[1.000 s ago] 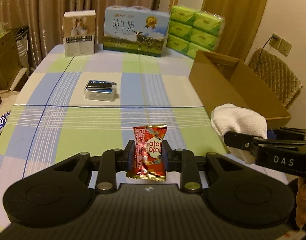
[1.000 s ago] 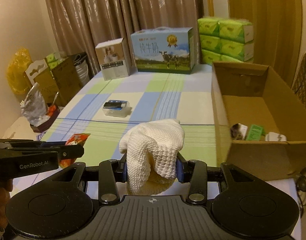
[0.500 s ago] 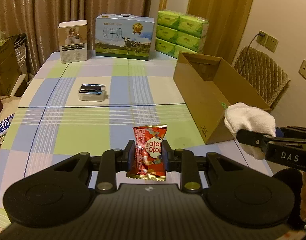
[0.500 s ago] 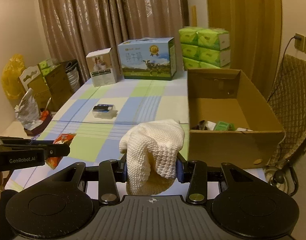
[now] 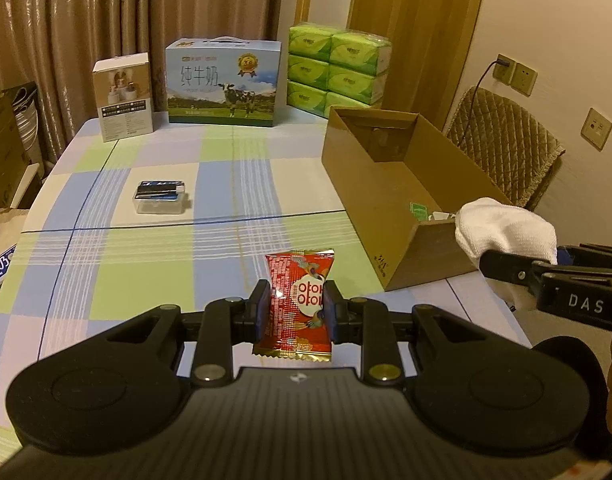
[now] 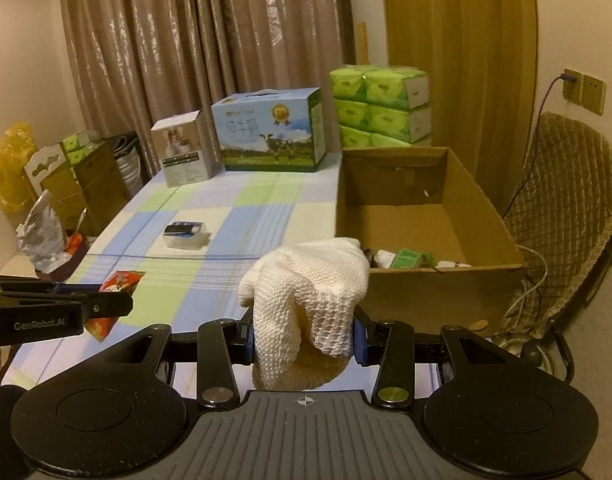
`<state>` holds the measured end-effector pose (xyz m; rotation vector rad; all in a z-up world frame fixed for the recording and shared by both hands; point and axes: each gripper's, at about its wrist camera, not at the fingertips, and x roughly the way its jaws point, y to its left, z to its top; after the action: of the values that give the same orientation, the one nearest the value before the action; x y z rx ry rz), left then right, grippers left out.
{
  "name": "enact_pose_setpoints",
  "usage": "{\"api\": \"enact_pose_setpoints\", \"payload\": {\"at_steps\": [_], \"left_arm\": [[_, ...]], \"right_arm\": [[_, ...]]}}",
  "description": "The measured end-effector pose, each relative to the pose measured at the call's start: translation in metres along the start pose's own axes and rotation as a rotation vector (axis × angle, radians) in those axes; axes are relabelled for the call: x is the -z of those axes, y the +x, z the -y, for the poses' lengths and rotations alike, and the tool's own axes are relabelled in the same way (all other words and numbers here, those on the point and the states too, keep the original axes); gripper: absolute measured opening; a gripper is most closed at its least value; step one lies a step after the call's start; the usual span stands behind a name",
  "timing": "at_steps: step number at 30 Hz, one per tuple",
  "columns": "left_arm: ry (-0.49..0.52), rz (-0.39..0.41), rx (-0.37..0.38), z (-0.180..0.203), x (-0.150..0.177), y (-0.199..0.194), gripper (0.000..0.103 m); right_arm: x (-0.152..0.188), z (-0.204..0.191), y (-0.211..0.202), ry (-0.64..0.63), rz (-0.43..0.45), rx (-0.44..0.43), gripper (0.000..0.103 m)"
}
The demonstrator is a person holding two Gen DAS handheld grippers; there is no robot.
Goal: Organize objects
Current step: 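Carry the red candy packet and white cloth with both tools over the cardboard box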
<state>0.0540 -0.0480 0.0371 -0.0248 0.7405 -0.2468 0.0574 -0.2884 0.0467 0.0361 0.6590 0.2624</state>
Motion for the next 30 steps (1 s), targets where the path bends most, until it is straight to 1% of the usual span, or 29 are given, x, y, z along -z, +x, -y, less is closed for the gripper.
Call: {"api": "enact_pose_setpoints", "payload": {"at_steps": [5, 11, 19, 30], "left_arm": [[0.012, -0.002, 0.013, 0.009, -0.002, 0.002, 0.023], [0.021, -0.006, 0.052, 0.023, -0.011, 0.010, 0.023], [0.066, -0.004, 0.102, 0.058, -0.026, 0.026, 0.023], [0.105, -0.003, 0.142, 0.094, -0.050, 0.050, 0.023]], "right_arm": [[0.000, 0.016, -0.004, 0.021, 0.000, 0.015, 0.040], [-0.004, 0.035, -0.013, 0.042, 0.012, 0.046, 0.040], [-0.015, 0.064, -0.020, 0.057, 0.037, 0.092, 0.040], [-0.025, 0.094, -0.015, 0.065, 0.041, 0.129, 0.040]]}}
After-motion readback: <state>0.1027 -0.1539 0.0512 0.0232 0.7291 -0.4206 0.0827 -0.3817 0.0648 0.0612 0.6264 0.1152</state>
